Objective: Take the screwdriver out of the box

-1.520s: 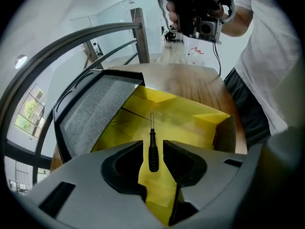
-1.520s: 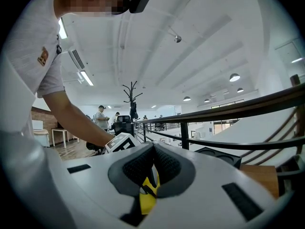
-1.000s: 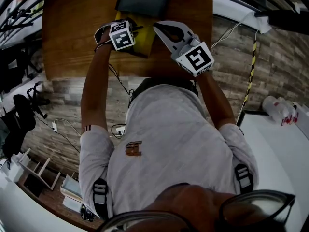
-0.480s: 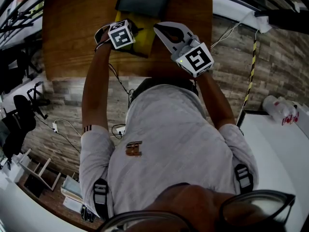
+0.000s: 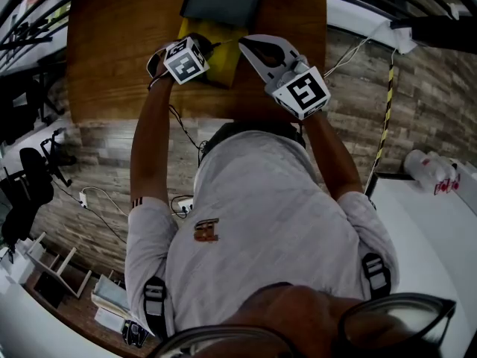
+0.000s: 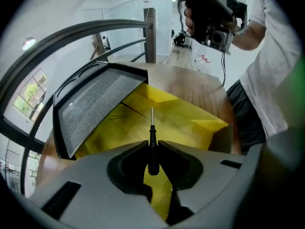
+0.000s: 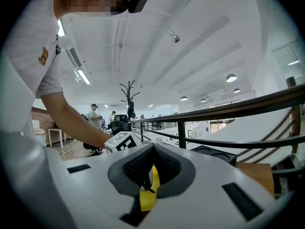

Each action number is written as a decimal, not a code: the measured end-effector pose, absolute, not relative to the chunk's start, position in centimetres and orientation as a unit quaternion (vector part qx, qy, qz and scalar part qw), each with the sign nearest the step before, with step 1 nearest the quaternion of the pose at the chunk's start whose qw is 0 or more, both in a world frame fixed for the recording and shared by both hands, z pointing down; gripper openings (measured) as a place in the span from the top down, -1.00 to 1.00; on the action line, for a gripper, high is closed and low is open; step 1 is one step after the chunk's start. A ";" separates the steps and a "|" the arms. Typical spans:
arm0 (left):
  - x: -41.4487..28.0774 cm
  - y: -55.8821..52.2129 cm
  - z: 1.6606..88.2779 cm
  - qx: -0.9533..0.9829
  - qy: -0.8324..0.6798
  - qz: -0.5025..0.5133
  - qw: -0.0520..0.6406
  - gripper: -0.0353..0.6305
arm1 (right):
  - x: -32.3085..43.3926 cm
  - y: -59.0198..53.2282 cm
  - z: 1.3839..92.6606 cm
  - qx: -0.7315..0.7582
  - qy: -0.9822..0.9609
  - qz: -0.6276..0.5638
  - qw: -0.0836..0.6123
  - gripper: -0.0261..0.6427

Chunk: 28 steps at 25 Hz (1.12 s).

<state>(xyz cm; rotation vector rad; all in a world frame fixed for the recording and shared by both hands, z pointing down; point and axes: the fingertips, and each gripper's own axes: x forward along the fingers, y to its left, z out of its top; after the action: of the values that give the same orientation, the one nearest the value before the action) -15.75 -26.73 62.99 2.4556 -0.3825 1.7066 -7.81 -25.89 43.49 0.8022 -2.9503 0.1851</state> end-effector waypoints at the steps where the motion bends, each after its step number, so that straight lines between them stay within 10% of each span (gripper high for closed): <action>1: -15.8 -26.5 62.5 0.817 -0.134 0.558 0.063 0.66 | -7.9 -25.7 43.5 0.262 -0.962 0.059 0.041 0.83; 28: -15.4 -23.2 40.8 0.899 -0.423 0.103 0.046 0.66 | -10.1 -21.6 37.4 0.236 -0.971 0.017 0.014 0.83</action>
<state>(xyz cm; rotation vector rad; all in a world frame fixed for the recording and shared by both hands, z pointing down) -15.38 -23.19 40.83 2.7446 -1.2923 0.3137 -10.12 -21.62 37.45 0.7348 -3.0245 0.0541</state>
